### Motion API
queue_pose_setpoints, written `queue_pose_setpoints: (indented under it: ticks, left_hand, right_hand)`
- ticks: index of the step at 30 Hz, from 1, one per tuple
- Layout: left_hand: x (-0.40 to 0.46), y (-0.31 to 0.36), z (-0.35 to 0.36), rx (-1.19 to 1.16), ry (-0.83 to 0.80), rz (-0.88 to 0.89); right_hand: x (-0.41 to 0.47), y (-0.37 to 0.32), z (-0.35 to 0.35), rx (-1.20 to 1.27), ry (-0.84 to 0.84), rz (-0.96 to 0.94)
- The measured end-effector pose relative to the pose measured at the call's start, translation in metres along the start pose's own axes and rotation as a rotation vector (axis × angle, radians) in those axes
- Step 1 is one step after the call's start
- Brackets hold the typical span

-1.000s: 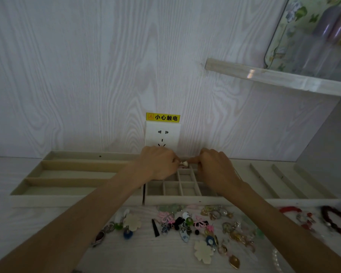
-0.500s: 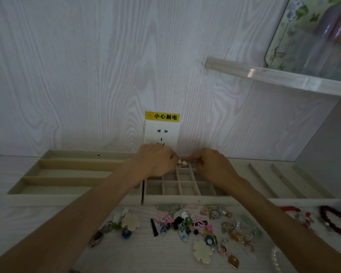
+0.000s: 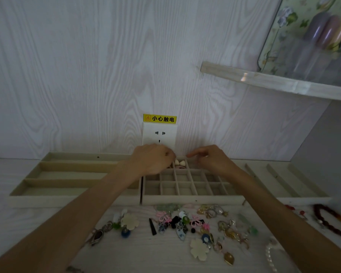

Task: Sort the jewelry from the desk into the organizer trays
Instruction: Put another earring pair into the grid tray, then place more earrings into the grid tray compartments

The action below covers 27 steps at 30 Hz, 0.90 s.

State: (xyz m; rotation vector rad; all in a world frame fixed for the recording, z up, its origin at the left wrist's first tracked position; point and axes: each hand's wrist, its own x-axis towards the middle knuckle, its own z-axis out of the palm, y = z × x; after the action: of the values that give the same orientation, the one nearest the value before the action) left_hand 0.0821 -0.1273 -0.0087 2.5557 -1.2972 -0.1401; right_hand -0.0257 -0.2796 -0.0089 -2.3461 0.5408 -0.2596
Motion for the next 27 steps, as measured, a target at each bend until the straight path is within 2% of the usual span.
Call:
queue_pose_setpoints:
  ticks: [8,15,21,25,27]
  left_hand:
    - [-0.051,-0.015,-0.033,-0.093,0.020,-0.022]
    - [-0.109,-0.005,-0.016,-0.212,0.121,0.082]
    - [-0.134,0.010,0.007,-0.165,0.036,0.136]
    - [-0.143,0.025,0.018,-0.204,-0.027,0.211]
    - [-0.143,0.032,0.021,-0.185,-0.086,0.243]
  right_hand:
    - [-0.055,-0.008,-0.030,0.011,-0.095,-0.096]
    - [-0.109,-0.012,-0.010,-0.138,-0.151,-0.147]
    - [-0.139,-0.014,0.008,-0.333,-0.080,-0.182]
    - [-0.166,-0.016,0.011,-0.434,-0.127,-0.156]
    - [-0.173,-0.013,0.017,-0.542,-0.097,-0.187]
